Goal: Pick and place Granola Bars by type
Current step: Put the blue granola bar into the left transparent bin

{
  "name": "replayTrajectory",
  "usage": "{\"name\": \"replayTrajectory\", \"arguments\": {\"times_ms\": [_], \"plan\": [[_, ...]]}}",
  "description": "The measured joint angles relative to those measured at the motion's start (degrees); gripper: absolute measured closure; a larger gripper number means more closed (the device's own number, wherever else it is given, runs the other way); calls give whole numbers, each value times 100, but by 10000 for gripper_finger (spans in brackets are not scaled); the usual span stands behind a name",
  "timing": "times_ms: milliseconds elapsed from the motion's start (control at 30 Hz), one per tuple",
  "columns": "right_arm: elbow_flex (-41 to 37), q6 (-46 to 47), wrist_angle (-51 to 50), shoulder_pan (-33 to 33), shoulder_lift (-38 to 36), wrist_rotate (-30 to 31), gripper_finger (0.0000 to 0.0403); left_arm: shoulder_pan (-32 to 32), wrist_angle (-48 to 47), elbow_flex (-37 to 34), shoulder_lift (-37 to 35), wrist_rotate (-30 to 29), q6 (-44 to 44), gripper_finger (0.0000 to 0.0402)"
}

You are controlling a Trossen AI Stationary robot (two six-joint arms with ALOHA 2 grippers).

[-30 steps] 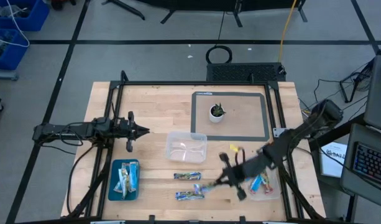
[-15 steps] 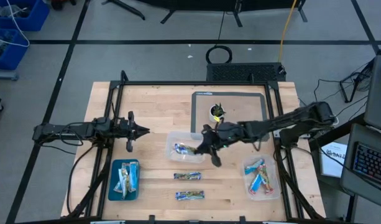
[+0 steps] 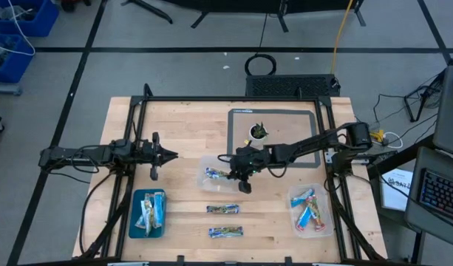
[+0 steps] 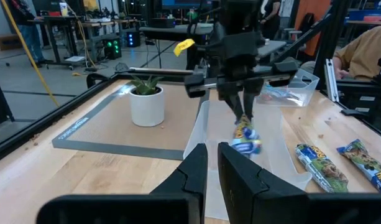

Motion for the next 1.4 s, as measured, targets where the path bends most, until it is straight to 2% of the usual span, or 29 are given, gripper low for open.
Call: {"name": "replayTrajectory", "arguments": {"times_ms": [133, 267, 633, 1100, 1233, 1333, 1400], "plan": [[2, -53, -58, -108, 98, 10, 403, 2, 5, 0, 0, -34, 1, 360], [2, -166, -96, -223, 98, 311, 403, 0, 5, 0, 0, -53, 2, 360], [-2, -167, -254, -365, 98, 266, 402, 1, 4, 0, 0, -92, 2, 360], [-2, 113, 65, -351, 98, 250, 323, 0, 3, 0, 0, -90, 2, 360], [-7, 246, 420, -228, 32, -429, 309, 2, 0, 0, 0, -90, 1, 360], [-7, 328, 762, 30, -130, -1140, 305, 0, 1, 0, 0, -90, 0, 360], [-7, 324, 902, 273, -283, -1392, 306, 1, 0, 0, 0, -90, 1, 360]]}}
